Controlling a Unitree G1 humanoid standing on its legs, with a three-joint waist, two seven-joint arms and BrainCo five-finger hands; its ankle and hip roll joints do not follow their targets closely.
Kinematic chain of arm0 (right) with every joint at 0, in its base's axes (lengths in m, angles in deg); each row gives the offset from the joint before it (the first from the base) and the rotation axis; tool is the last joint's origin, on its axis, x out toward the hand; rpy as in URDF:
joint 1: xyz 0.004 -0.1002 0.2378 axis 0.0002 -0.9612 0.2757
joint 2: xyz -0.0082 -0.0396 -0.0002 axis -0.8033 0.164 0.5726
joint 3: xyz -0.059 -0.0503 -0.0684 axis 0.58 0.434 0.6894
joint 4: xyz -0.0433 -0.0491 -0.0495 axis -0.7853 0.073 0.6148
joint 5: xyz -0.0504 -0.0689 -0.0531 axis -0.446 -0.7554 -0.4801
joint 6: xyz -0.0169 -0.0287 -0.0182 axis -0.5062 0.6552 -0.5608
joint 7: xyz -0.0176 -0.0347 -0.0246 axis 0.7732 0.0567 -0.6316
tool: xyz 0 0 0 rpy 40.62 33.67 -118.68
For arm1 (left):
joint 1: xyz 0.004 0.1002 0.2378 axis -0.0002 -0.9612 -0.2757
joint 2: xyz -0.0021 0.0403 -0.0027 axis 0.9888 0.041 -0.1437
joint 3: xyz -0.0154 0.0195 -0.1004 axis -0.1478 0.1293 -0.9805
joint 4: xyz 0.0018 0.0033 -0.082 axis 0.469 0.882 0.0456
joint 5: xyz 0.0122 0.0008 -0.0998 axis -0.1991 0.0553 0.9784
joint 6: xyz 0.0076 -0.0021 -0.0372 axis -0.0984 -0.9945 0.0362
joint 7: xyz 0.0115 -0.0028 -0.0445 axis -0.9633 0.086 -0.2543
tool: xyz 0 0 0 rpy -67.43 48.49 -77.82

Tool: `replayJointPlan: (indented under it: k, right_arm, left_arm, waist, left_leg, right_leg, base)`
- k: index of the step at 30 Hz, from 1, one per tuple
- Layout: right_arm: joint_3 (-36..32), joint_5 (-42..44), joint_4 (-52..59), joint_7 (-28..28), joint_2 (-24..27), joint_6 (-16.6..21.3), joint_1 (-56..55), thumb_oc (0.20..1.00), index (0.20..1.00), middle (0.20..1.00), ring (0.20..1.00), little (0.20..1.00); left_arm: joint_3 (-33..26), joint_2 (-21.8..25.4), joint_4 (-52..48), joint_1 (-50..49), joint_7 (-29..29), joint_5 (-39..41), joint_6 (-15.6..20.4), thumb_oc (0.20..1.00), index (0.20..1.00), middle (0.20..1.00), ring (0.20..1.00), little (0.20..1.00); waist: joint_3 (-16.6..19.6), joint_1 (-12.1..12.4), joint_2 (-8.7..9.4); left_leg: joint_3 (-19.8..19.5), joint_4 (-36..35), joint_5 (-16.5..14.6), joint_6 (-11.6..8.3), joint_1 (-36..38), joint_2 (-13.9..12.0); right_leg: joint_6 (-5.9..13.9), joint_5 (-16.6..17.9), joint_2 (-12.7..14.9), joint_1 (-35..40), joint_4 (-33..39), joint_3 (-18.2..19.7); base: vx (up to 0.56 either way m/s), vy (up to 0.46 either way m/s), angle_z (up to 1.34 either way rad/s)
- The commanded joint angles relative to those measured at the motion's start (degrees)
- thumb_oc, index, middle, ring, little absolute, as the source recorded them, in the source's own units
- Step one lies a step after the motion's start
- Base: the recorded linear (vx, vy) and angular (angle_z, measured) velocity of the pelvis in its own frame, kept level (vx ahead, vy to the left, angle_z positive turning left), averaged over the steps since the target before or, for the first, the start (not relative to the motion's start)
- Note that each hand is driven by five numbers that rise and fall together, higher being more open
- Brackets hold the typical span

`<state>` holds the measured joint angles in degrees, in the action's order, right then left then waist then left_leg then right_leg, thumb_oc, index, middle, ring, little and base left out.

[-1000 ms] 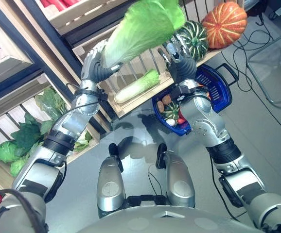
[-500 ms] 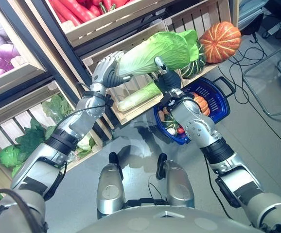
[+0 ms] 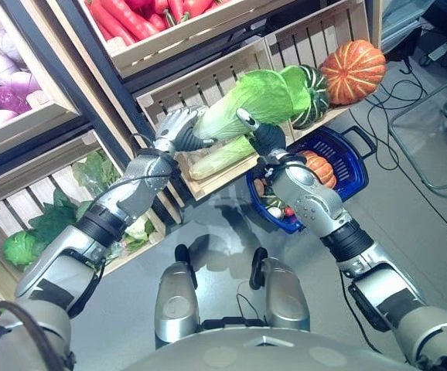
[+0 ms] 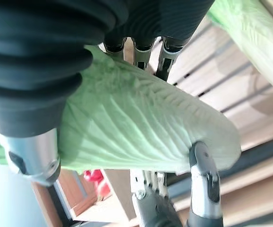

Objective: Pick up fruits and vegetables into the basket

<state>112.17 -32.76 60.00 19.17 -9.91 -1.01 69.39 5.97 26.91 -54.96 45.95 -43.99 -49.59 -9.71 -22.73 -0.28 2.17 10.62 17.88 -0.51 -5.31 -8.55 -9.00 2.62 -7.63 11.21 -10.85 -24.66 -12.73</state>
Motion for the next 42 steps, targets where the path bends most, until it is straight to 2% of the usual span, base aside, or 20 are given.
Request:
replayJointPlan:
  k: [1, 5, 6, 7, 10, 15, 19, 24, 27, 30, 31, 33, 36, 37, 42]
  right_arm:
    - [-1.0, -3.7, 4.0, -0.2, -3.7, 9.0, 9.3, 0.2, 0.2, 0.2, 0.2, 0.2]
    - [-2.8, -7.3, 1.8, 0.0, -3.8, 13.2, 10.1, 0.2, 0.2, 0.2, 0.2, 0.2]
    - [-3.1, -7.7, 1.5, -0.1, -3.7, 13.9, 10.4, 0.2, 0.2, 0.2, 0.2, 0.2]
    - [-3.5, -8.6, 1.2, 0.0, -3.5, 15.1, 11.0, 0.2, 0.2, 0.2, 0.2, 0.2]
    - [-4.9, -11.3, 1.5, 0.2, -2.0, 17.9, 11.6, 0.2, 0.2, 0.2, 0.2, 0.2]
    - [-7.5, -14.8, 3.6, 0.8, 0.7, 19.6, 11.1, 0.2, 0.2, 0.2, 0.2, 0.2]
    - [-12.6, -21.9, 7.6, 3.2, 5.2, 20.4, 8.8, 0.2, 0.2, 0.2, 0.2, 0.2]
    - [-17.8, -29.2, 10.4, 6.6, 11.3, 20.6, 6.3, 0.2, 0.2, 0.2, 0.2, 0.2]
    - [-19.5, -33.2, 10.6, 9.0, 13.9, 19.6, 5.7, 0.2, 0.2, 0.2, 0.2, 0.2]
    - [-19.8, -33.8, 10.4, 9.5, 14.4, 19.1, 5.5, 0.2, 0.2, 0.2, 0.2, 0.2]
    - [-20.3, -35.7, 9.5, 10.8, 16.0, 17.4, 5.0, 0.2, 0.2, 0.2, 0.2, 0.2]
    - [-20.2, -36.9, 7.5, 11.8, 17.4, 16.2, 4.9, 0.2, 0.2, 0.2, 0.2, 0.2]
    - [-19.5, -34.8, 2.7, 12.0, 18.6, 15.4, 5.1, 0.2, 0.2, 0.2, 0.2, 0.2]
    - [-19.0, -35.2, -0.3, 12.4, 19.1, 14.7, 5.5, 0.2, 0.2, 0.2, 0.2, 0.2]
    - [-16.5, -33.2, -9.9, 11.1, 20.9, 13.1, 9.6, 0.2, 0.2, 0.2, 0.2, 0.2]
  left_arm:
    - [6.4, -2.3, -8.2, 3.8, 4.2, -2.9, 1.4, 0.2, 0.2, 0.2, 0.2, 0.2]
    - [7.4, -3.5, -8.2, 2.8, 6.3, -0.5, 0.3, 0.2, 0.2, 0.2, 0.2, 0.2]
    - [7.7, -3.9, -7.8, 2.8, 6.4, 0.7, -0.3, 0.774, 0.774, 0.774, 0.774, 0.774]
    - [7.9, -4.4, -7.0, 2.6, 6.5, 2.6, -1.3, 1.0, 1.0, 1.0, 1.0, 1.0]
    - [8.0, -4.7, -4.4, 3.0, 2.3, 5.2, -2.4, 1.0, 1.0, 1.0, 1.0, 1.0]
    - [6.9, -3.3, -0.4, 3.4, -4.5, 6.2, -3.2, 1.0, 1.0, 1.0, 1.0, 1.0]
    - [3.5, -1.7, 7.1, 3.6, -12.3, 7.7, -2.0, 1.0, 1.0, 1.0, 1.0, 1.0]
    - [-0.9, -1.7, 15.9, 5.0, -17.5, 12.5, 0.2, 1.0, 1.0, 1.0, 1.0, 1.0]
    - [-2.8, -2.2, 19.5, 6.2, -20.6, 14.0, 1.5, 1.0, 1.0, 1.0, 1.0, 1.0]
    - [-3.1, -2.3, 19.9, 6.5, -21.0, 14.2, 1.5, 1.0, 1.0, 1.0, 1.0, 1.0]
    - [-4.0, -2.4, 21.3, 7.7, -22.2, 14.6, 1.5, 1.0, 1.0, 1.0, 1.0, 1.0]
    - [-4.4, -2.5, 22.5, 9.2, -23.5, 14.9, 0.8, 1.0, 1.0, 1.0, 1.0, 1.0]
    - [-4.9, -2.7, 24.4, 12.2, -24.3, 16.2, 0.5, 1.0, 1.0, 1.0, 1.0, 1.0]
    - [-4.8, -3.0, 25.2, 13.4, -24.9, 16.7, 0.4, 1.0, 1.0, 1.0, 1.0, 1.0]
    - [-4.1, -4.2, 27.7, 18.2, -26.2, 18.8, -0.5, 1.0, 1.0, 1.0, 1.0, 1.0]
  waist:
    - [-0.3, 0.2, -0.39]
    - [-1.0, 0.1, -1.11]
    - [-1.2, 0.1, -1.25]
    - [-1.6, -0.1, -1.46]
    - [-2.5, -0.8, -1.88]
    - [-3.4, -2.1, -2.13]
    - [-4.6, -4.2, -2.33]
    - [-6.0, -6.9, -2.4]
    - [-7.1, -8.1, -2.55]
    - [-7.1, -8.3, -2.6]
    - [-7.1, -9.1, -2.93]
    - [-7.1, -9.8, -3.27]
    - [-7.1, -10.6, -4.12]
    - [-7.1, -10.8, -4.69]
    - [-7.1, -11.2, -6.69]
  left_leg:
    - [2.0, 2.0, -7.8, 2.71, 1.2, 2.4]
    - [1.8, 2.5, -7.7, 2.49, 0.5, 2.3]
    - [1.8, 2.5, -7.7, 2.45, 0.3, 2.3]
    - [1.7, 2.6, -7.6, 2.36, 0.0, 2.2]
    - [1.8, 2.7, -7.3, 2.29, -0.9, 2.1]
    - [2.1, 2.6, -6.9, 2.16, -1.7, 1.9]
    - [2.9, 3.5, -6.5, 1.92, -3.2, 1.3]
    - [3.8, 5.0, -5.9, 1.83, -6.3, 0.8]
    - [4.3, 5.9, -5.5, 1.76, -8.3, 0.4]
    - [4.5, 6.0, -5.5, 1.75, -8.7, 0.4]
    - [5.1, 6.3, -5.1, 1.68, -10.5, 0.2]
    - [5.6, 6.7, -4.7, 1.59, -12.3, 0.1]
    - [6.2, 7.1, -4.0, 1.26, -15.5, 0.0]
    - [5.8, 7.7, -5.2, 0.46, -16.0, 0.1]
    - [6.8, 7.8, -4.2, -0.31, -19.5, -0.1]
  right_leg:
    - [3.12, 3.2, 0.6, 3.7, 8.6, 0.8]
    - [3.0, 3.1, 0.7, 3.2, 8.3, 0.6]
    - [2.99, 3.1, 0.7, 2.9, 8.1, 0.6]
    - [2.97, 3.0, 0.7, 2.5, 7.8, 0.7]
    - [2.89, 3.0, 0.6, 1.1, 7.2, 0.9]
    - [2.81, 2.9, 0.3, -0.7, 6.4, 1.5]
    - [2.52, 2.4, -0.1, -3.4, 4.1, 2.2]
    - [1.92, 1.9, -0.7, -8.4, 0.7, 3.6]
    - [1.61, 1.4, -1.0, -11.3, -1.5, 4.3]
    - [1.58, 1.3, -1.0, -11.9, -1.8, 4.4]
    - [1.46, 0.9, -1.1, -14.5, -3.3, 4.9]
    - [1.28, 0.6, -1.4, -16.9, -4.6, 5.4]
    - [1.0, 0.0, -1.7, -20.9, -6.1, 6.0]
    - [1.39, -1.8, -1.8, -21.6, -7.4, 6.6]
    - [0.94, -2.6, -1.9, -26.5, -9.5, 7.3]
  base:
    - [-0.05, 0.009, 0.04]
    - [-0.05, 0.002, 0.02]
    - [-0.08, 0.003, 0.02]
    - [-0.09, 0.002, 0.03]
    - [-0.12, -0.003, -0.01]
    - [-0.08, -0.008, -0.06]
    - [-0.06, -0.012, -0.11]
    - [-0.08, 0.001, -0.14]
    - [-0.06, 0.007, -0.13]
    - [-0.02, 0.013, -0.11]
    - [-0.06, 0.038, -0.22]
    - [-0.05, 0.036, -0.17]
    - [-0.02, 0.024, -0.18]
    - [0.06, 0.043, -0.11]
    - [0.01, 0.036, -0.12]
